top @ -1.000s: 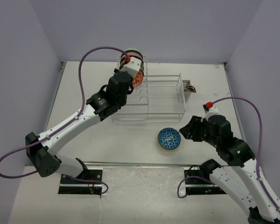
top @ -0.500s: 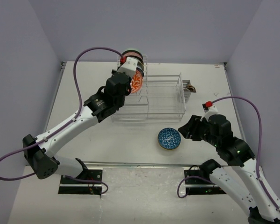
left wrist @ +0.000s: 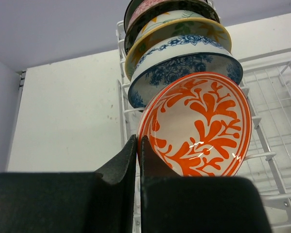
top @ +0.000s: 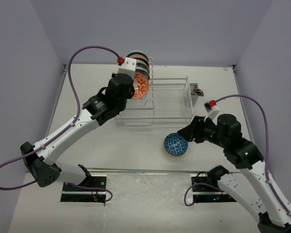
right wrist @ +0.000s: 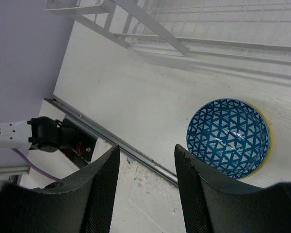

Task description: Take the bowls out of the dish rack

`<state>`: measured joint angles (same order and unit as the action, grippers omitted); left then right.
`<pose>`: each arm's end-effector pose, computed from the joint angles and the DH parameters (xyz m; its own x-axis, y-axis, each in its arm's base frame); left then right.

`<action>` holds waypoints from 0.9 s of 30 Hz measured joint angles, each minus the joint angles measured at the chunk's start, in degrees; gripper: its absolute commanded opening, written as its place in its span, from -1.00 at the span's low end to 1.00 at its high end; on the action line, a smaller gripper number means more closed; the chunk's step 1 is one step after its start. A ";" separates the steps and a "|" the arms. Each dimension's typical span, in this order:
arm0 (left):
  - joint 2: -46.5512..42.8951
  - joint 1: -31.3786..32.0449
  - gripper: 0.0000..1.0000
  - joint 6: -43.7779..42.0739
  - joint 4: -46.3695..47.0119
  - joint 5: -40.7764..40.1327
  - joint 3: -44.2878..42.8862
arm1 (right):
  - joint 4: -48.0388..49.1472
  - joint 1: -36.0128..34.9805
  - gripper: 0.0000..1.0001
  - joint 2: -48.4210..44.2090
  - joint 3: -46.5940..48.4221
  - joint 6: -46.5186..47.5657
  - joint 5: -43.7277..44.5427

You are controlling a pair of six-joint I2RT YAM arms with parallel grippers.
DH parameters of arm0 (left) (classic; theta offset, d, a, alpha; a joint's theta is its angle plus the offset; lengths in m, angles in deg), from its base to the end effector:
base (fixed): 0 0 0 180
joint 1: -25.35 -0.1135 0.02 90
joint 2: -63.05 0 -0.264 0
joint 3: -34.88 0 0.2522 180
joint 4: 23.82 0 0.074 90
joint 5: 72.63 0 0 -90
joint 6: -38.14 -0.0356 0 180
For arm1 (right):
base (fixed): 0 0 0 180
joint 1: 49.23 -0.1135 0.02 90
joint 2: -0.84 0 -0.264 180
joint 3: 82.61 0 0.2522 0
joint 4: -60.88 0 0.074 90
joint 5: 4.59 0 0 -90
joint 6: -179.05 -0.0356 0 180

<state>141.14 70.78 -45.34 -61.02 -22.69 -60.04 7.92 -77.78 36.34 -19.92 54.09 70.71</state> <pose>0.2281 -0.1989 0.4096 -0.2565 0.1366 -0.9568 0.0933 0.9888 0.1161 0.1073 0.0687 0.3349 -0.6929 0.2540 -0.6748 -0.3245 0.7259 0.6064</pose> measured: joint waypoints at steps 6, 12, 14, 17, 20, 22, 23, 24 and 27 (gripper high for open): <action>0.00 -0.44 -1.00 3.08 -3.72 1.75 -2.12 | 1.14 0.00 0.00 0.98 2.38 0.02 -2.19; 0.00 -0.48 -1.00 4.48 -5.18 1.95 -2.56 | 1.51 0.00 0.00 3.15 4.13 0.04 -2.91; -0.07 -0.50 -1.00 4.92 -5.38 2.12 -2.62 | 1.49 0.00 0.00 4.44 5.11 0.04 -2.89; -0.55 -0.55 -1.00 5.57 -5.53 2.89 -2.62 | 1.31 0.00 0.00 8.28 8.46 0.04 -2.80; -1.49 -0.55 -1.00 6.47 -5.79 4.42 -2.62 | 1.33 -0.07 -0.01 12.87 12.72 0.04 -2.69; -2.16 -0.55 -1.00 6.78 -6.16 5.18 -2.62 | 1.46 -0.35 0.00 15.63 14.86 0.04 -2.34; -2.45 -0.52 -1.00 6.99 -6.29 5.44 -2.62 | 1.44 -0.59 0.01 17.03 15.96 0.04 -2.14; -2.69 -0.52 -1.00 7.28 -6.40 5.73 -2.64 | 1.44 -0.83 0.05 18.16 16.85 0.04 -1.57; -3.10 -0.52 -1.00 7.82 -6.67 6.69 -2.64 | 1.49 -1.42 0.06 21.09 19.54 0.02 -0.79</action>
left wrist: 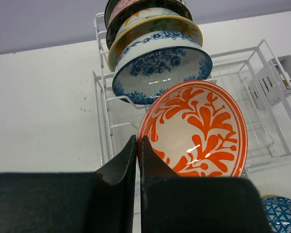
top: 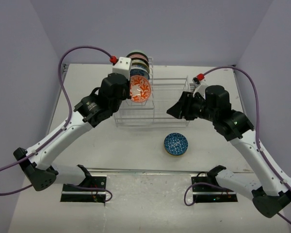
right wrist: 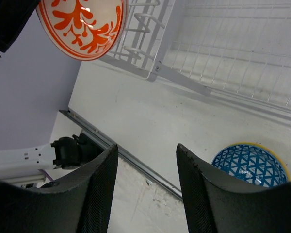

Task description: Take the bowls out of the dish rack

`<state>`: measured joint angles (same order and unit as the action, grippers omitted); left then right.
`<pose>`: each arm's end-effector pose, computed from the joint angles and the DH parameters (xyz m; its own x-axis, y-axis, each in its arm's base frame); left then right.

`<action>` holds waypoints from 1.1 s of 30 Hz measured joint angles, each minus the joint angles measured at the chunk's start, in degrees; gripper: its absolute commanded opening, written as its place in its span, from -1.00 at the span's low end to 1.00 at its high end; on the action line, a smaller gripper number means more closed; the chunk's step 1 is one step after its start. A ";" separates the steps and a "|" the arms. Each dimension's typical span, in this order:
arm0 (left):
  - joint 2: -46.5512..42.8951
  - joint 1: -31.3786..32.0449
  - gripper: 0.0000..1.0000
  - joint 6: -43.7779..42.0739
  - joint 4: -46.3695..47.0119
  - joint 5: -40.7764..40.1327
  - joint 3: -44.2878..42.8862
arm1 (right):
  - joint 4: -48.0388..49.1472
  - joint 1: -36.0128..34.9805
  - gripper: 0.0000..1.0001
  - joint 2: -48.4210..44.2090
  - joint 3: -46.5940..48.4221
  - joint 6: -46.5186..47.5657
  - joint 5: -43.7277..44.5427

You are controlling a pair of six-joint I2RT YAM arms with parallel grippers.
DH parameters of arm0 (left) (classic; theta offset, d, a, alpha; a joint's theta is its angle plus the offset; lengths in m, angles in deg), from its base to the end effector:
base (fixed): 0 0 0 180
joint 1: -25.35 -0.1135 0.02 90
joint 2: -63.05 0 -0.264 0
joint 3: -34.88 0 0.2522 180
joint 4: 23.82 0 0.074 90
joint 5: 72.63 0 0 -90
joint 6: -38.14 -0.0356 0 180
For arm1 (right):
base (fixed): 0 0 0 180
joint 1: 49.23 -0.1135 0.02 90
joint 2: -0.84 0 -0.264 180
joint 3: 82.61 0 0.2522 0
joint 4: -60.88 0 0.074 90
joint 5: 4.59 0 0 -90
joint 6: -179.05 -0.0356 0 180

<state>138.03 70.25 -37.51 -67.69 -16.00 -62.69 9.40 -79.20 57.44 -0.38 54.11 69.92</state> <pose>0.2129 -0.1845 0.4277 -0.3052 0.0119 -0.9522 0.1557 0.9871 -0.0375 0.1681 0.1079 0.3958 -0.7046 0.2308 -0.6710 -0.3490 0.7107 0.6109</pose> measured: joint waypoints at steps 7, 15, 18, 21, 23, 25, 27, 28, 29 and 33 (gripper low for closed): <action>-0.98 0.00 -1.00 1.33 -0.87 1.84 0.02 | -0.57 -1.79 0.06 8.20 9.07 0.04 3.58; -4.28 0.00 -1.00 3.06 -0.83 4.76 0.02 | -3.08 -5.97 0.04 19.17 21.55 0.26 8.81; -4.85 0.00 -1.00 3.21 -0.83 5.92 0.04 | -3.41 -7.28 0.03 22.58 24.92 0.48 10.32; -5.09 0.00 -1.00 3.32 -0.83 6.69 0.07 | -3.48 -8.26 -0.01 25.16 26.69 0.50 11.78; -5.22 0.00 -1.00 3.56 -0.85 7.13 0.15 | -3.52 -8.66 -0.10 26.36 27.04 0.50 12.66; -5.38 0.00 -1.00 3.74 -0.85 7.58 0.22 | -3.54 -8.87 -0.32 27.36 27.08 0.50 13.53; -5.64 0.11 -1.00 4.22 -0.83 8.39 0.33 | -3.43 -9.20 -0.49 28.33 27.10 0.33 14.58; -5.70 0.13 -1.00 4.24 -0.81 8.72 0.42 | -3.28 -9.51 -0.63 28.74 27.10 0.17 14.99; -5.79 0.13 -1.00 4.31 -0.83 9.05 0.55 | -3.28 -9.81 -0.69 29.09 27.10 0.11 15.47; -7.04 0.13 -1.00 4.63 0.76 9.68 1.07 | -4.33 -10.54 -1.00 30.91 27.63 0.20 17.07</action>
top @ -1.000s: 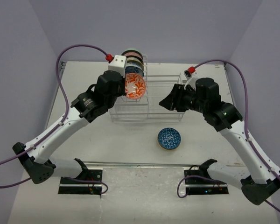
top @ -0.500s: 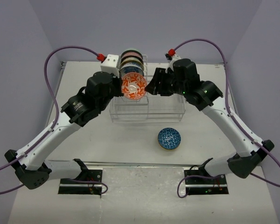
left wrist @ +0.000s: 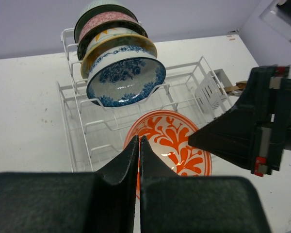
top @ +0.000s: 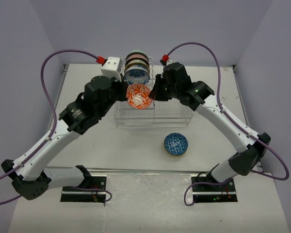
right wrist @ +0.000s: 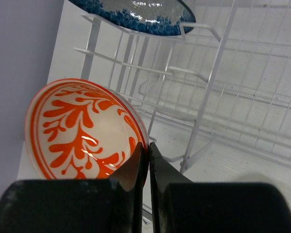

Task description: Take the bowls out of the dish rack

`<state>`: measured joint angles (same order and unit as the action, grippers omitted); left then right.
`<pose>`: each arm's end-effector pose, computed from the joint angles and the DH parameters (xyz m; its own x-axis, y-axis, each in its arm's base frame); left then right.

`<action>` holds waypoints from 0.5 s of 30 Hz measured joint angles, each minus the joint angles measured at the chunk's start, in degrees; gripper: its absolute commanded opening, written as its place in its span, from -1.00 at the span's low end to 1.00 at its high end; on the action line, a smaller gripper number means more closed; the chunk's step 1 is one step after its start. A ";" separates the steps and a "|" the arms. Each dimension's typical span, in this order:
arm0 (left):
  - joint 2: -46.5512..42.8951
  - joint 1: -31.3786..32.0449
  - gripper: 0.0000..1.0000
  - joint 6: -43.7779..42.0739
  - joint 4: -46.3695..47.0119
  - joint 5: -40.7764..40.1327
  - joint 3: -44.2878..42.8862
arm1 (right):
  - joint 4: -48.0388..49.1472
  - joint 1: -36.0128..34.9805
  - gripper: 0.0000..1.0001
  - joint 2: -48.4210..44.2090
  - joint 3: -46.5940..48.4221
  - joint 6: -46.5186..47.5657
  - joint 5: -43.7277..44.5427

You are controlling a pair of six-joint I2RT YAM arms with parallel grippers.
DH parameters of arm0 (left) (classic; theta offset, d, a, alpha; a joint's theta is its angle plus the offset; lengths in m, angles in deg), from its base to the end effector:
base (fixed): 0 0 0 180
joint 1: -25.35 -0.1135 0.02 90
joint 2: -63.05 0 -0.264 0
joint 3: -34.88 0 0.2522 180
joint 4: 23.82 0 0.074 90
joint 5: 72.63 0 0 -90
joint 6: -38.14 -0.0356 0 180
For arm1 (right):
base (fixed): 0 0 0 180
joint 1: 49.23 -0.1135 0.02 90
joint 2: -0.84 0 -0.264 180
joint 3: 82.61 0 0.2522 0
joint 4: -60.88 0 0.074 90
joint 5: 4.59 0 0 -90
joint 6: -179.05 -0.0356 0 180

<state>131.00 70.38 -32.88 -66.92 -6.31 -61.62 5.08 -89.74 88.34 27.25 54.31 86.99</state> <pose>0.1837 -0.1637 0.4519 -0.2893 -0.1319 -0.9481 0.2951 0.9299 -0.2194 0.2539 0.2157 0.4128 -0.7043 0.1475 -0.6944 -0.2805 0.8408 0.4630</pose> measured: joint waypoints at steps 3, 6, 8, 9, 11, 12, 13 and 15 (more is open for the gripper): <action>-1.44 0.00 -1.00 0.00 1.09 0.20 0.15 | 0.48 -0.35 -1.00 0.92 0.00 -0.44 0.02; -2.32 0.00 -1.00 0.00 2.27 -0.02 0.26 | 0.66 -0.46 -1.00 0.96 0.00 -0.61 0.57; -2.73 0.00 -1.00 0.04 2.80 -0.57 0.74 | 0.28 -0.44 -1.00 1.25 0.59 -0.70 1.05; -2.93 0.00 -1.00 0.13 2.82 -0.96 1.05 | -0.59 -0.44 -1.00 1.86 1.77 -0.66 1.31; -3.37 0.00 -1.00 0.44 3.08 -1.86 1.92 | -1.27 -0.39 -1.00 2.97 3.63 -0.52 2.05; -3.72 0.00 -1.00 0.57 3.10 -2.29 2.36 | -1.22 -0.31 -1.00 3.21 3.87 -0.57 2.08; -4.24 0.00 -0.68 0.72 3.15 -2.80 2.84 | -1.27 -0.24 -1.00 3.30 3.87 -0.61 1.99; -5.31 0.00 -0.09 0.81 3.06 -3.82 3.34 | -1.51 -0.15 -1.00 3.30 4.17 -0.61 1.90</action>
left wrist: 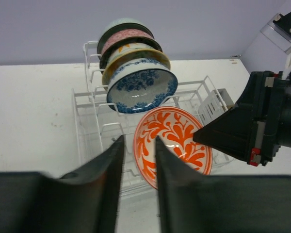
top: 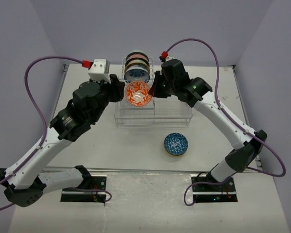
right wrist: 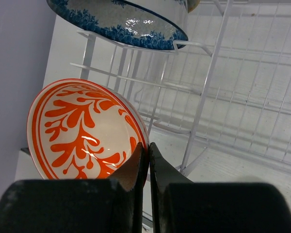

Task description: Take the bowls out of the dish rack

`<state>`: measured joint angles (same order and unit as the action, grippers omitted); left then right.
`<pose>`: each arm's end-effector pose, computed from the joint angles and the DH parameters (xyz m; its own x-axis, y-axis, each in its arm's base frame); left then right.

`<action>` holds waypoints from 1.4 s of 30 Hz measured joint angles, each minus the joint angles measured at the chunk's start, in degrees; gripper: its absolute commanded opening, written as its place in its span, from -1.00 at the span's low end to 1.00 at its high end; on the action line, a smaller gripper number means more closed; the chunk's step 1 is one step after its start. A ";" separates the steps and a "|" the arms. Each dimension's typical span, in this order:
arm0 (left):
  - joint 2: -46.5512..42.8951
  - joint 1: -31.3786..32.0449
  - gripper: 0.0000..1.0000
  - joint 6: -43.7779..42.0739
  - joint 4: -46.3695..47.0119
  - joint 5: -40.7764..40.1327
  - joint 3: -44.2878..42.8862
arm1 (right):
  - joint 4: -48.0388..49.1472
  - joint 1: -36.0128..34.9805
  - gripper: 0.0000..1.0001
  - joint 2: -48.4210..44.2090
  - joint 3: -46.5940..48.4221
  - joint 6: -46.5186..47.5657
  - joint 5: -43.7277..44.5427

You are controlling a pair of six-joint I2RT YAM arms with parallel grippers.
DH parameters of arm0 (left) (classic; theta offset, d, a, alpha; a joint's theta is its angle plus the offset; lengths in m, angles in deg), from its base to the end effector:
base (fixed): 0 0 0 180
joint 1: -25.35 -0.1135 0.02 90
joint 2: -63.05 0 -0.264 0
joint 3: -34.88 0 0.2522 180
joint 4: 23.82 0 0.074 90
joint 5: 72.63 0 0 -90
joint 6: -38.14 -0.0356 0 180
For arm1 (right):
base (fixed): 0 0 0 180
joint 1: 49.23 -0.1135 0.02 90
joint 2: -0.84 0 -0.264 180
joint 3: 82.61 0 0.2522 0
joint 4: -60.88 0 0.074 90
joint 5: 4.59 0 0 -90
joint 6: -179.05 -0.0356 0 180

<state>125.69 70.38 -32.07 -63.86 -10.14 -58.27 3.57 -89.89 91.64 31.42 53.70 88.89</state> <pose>0.1672 -0.1441 0.4585 -0.2135 -0.2111 -0.9538 0.2479 0.9327 -0.2619 0.2640 0.2239 0.4156 -0.7009 0.1592 -0.6952 -0.2534 0.8555 0.4515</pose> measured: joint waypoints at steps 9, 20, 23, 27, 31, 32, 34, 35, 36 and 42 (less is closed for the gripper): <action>-8.17 0.00 1.00 0.68 -1.09 -5.11 2.80 | -1.38 0.02 -1.00 -2.78 -0.17 0.15 -3.28; -22.29 -0.02 1.00 0.79 -8.04 -8.07 12.66 | -2.69 1.20 -1.00 -34.84 -30.84 1.99 -0.70; -26.69 0.00 1.00 1.07 -8.85 -7.28 16.35 | -3.61 3.61 -1.00 -41.99 -40.94 1.51 0.09; -29.05 -0.02 1.00 1.18 -8.98 -7.04 20.74 | -3.72 7.23 -1.00 -43.87 -50.23 0.11 0.31; -29.00 0.00 1.00 1.18 -9.01 -7.21 24.87 | -3.82 11.41 -1.00 -43.56 -56.63 -1.64 1.66; -28.98 -0.02 1.00 1.18 -9.01 -7.26 25.79 | -3.82 12.22 -1.00 -43.54 -57.29 -2.08 2.10; -28.89 0.00 1.00 1.20 -8.72 -7.26 27.56 | -3.43 13.14 -1.00 -43.54 -57.99 -2.86 3.06; -28.83 -0.02 1.00 1.20 -8.63 -7.26 28.48 | -2.89 13.27 -1.00 -43.56 -58.25 -3.28 3.26; -28.74 -0.02 1.00 1.20 -8.61 -7.23 29.20 | -2.47 13.31 -1.00 -43.52 -58.40 -3.52 3.32; -27.58 -0.02 1.00 1.22 -8.61 -7.23 32.26 | 2.10 13.35 -1.00 -41.86 -60.28 -4.81 2.89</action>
<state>98.10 70.36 -30.85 -72.47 -17.37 -26.01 5.67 -76.54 49.79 -28.86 48.89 91.78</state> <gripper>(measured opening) 0.996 0.022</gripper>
